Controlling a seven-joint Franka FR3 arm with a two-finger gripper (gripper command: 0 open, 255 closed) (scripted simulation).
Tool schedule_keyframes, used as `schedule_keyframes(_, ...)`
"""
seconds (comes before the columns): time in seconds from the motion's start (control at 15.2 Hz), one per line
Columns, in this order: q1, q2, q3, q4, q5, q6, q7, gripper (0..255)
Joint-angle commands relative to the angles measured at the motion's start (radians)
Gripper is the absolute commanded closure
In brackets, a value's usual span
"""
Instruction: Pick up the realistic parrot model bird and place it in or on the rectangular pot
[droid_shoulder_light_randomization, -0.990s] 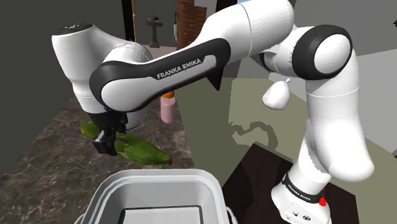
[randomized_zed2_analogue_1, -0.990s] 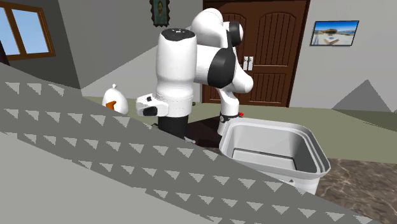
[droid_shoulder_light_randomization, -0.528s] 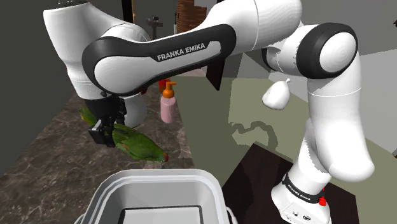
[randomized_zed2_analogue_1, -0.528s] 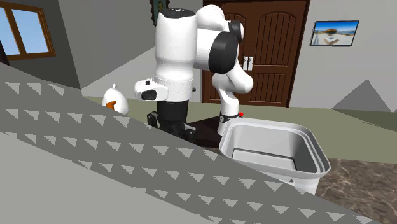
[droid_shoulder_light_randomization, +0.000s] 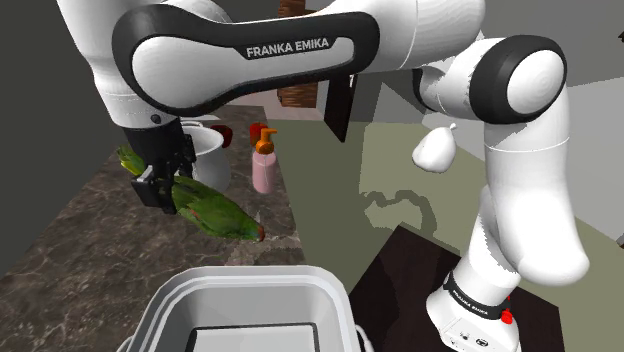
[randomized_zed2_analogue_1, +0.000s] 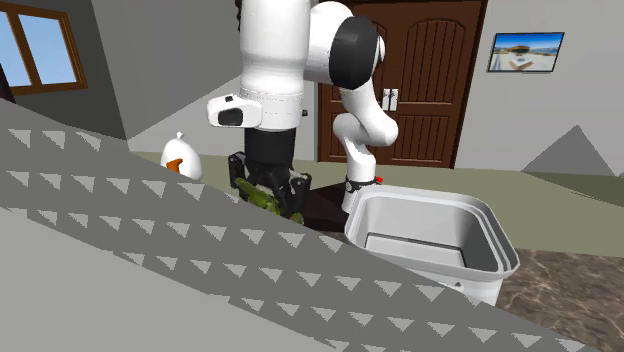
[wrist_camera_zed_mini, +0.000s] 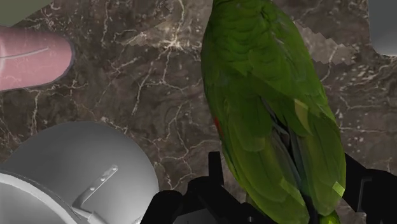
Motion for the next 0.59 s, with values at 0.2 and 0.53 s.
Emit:
schedule_keyframes(0.2,0.008,0.001,0.001,0.071,0.002,-0.067,-0.013,255)
schedule_keyframes(0.53,0.022,0.015,0.001,0.160,-0.002,-0.141,-0.025,255)
